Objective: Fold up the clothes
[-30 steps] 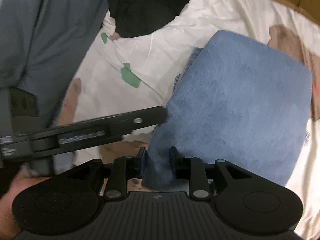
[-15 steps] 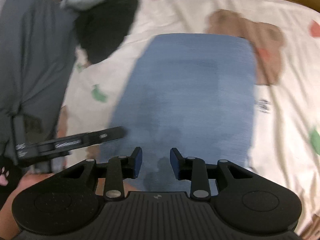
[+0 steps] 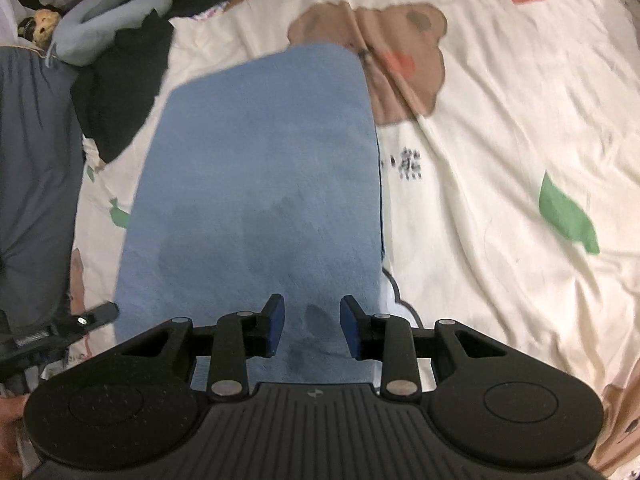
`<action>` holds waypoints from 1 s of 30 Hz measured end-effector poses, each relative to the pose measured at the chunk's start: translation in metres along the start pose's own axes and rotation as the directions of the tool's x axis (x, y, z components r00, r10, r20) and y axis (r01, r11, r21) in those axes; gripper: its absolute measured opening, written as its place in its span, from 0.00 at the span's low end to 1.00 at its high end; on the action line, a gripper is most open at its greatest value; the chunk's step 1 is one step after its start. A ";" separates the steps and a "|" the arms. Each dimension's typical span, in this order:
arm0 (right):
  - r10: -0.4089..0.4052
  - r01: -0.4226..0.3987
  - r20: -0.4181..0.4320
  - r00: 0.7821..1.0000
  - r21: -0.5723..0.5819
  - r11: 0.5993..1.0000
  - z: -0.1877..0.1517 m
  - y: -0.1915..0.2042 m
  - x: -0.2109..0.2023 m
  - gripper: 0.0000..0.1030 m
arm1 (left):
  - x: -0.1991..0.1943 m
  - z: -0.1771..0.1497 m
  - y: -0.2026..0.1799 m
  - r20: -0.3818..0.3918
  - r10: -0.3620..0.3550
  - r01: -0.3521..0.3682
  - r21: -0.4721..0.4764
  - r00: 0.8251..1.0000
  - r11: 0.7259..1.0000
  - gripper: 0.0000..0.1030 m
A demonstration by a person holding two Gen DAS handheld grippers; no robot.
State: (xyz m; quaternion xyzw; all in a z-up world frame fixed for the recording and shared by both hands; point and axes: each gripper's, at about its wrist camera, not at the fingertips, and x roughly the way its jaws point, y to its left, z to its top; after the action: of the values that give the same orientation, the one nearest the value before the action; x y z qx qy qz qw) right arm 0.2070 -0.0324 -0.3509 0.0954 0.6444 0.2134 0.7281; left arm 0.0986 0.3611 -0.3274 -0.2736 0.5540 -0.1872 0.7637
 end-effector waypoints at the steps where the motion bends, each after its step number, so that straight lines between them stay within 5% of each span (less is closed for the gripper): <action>1: 0.001 -0.001 -0.004 1.000 0.007 1.000 -0.004 -0.002 0.005 0.36 | 0.002 0.002 0.002 0.001 -0.021 0.021 -0.018 1.000 1.000 0.07; 4: 0.015 -0.015 -0.011 1.000 0.060 0.998 -0.016 -0.007 0.017 0.37 | 0.013 0.009 0.002 -0.021 -0.028 0.028 -0.008 0.999 1.000 0.27; 8: 0.011 -0.012 0.009 1.000 0.079 0.997 -0.025 -0.006 0.018 0.38 | 0.027 0.010 -0.002 -0.068 -0.031 0.034 0.044 0.997 0.998 0.40; 14: 0.027 -0.033 0.050 0.998 0.109 0.993 -0.024 -0.001 0.010 0.38 | 0.025 0.010 -0.010 -0.098 0.017 -0.006 0.114 0.995 0.994 0.14; 30: 0.026 -0.029 0.070 0.997 0.048 0.998 -0.023 -0.006 -0.003 0.38 | 0.018 -0.029 -0.004 -0.078 0.066 -0.062 0.049 0.995 0.997 0.13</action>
State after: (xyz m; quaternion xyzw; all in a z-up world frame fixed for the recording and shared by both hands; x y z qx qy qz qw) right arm 0.1857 -0.0421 -0.3541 0.1294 0.6222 0.2040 0.7446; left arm 0.0769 0.3411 -0.3450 -0.2303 0.5878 -0.1862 0.7529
